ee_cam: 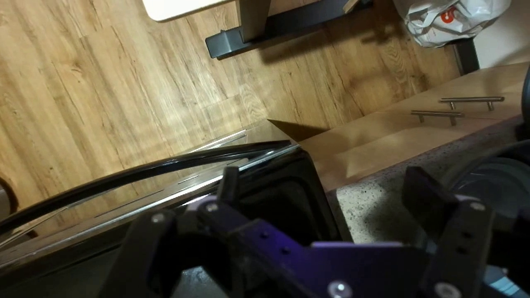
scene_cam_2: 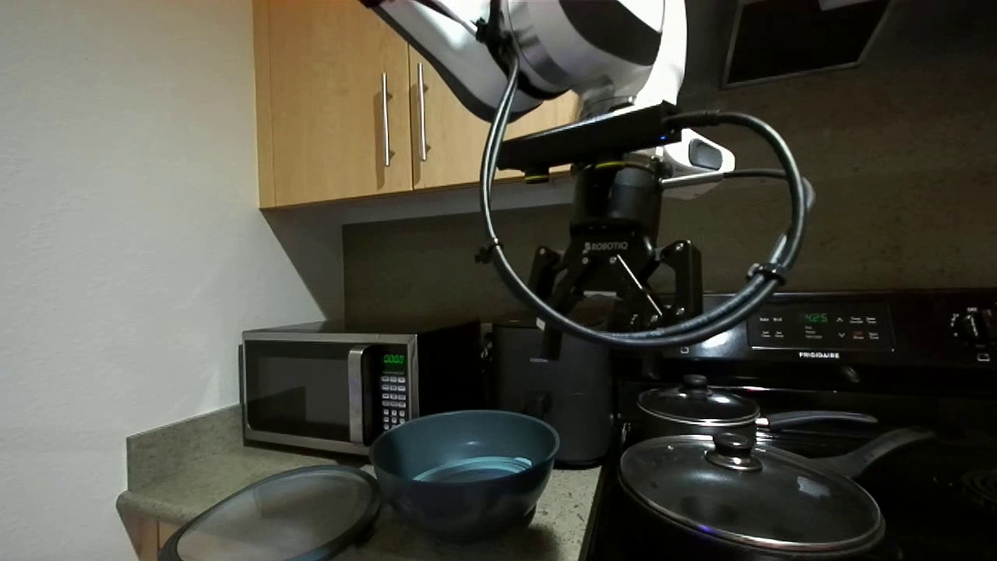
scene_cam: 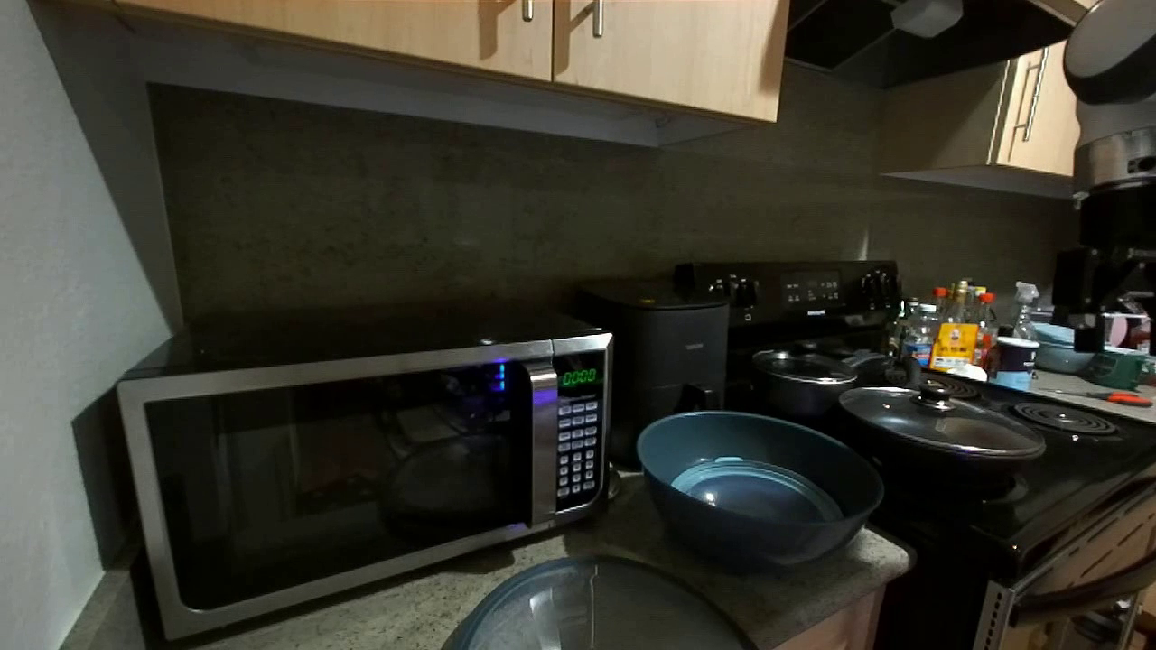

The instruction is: Remove the lid from the pot and put it inside the bowl

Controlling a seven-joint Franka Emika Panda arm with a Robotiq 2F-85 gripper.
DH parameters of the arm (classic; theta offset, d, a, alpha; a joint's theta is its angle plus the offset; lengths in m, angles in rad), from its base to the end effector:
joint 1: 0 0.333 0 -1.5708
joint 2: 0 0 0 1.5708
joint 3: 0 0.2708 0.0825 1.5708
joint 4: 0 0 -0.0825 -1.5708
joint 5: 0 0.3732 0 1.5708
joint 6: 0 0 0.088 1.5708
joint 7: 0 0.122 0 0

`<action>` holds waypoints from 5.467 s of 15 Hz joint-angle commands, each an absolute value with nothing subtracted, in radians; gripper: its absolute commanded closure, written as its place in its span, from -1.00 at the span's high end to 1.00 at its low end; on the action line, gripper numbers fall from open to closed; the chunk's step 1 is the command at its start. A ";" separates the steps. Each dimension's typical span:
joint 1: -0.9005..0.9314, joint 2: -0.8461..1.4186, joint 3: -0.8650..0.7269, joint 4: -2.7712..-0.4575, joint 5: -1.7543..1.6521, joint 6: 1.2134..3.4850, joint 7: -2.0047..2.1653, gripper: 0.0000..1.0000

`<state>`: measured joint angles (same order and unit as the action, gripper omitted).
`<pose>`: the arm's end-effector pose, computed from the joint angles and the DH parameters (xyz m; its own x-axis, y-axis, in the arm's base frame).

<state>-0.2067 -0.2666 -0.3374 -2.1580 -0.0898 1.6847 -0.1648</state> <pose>0.3791 -0.2453 0.4319 0.9227 -0.3204 -0.2146 -0.3357 -0.9412 -0.0382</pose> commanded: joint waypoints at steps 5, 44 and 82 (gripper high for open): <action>-0.244 -0.156 -0.353 -2.089 0.007 1.779 -0.102 1.00; -0.447 0.591 -0.212 -1.328 -0.024 1.610 -0.479 1.00; -0.395 0.716 -0.152 -1.197 0.001 1.706 -0.324 1.00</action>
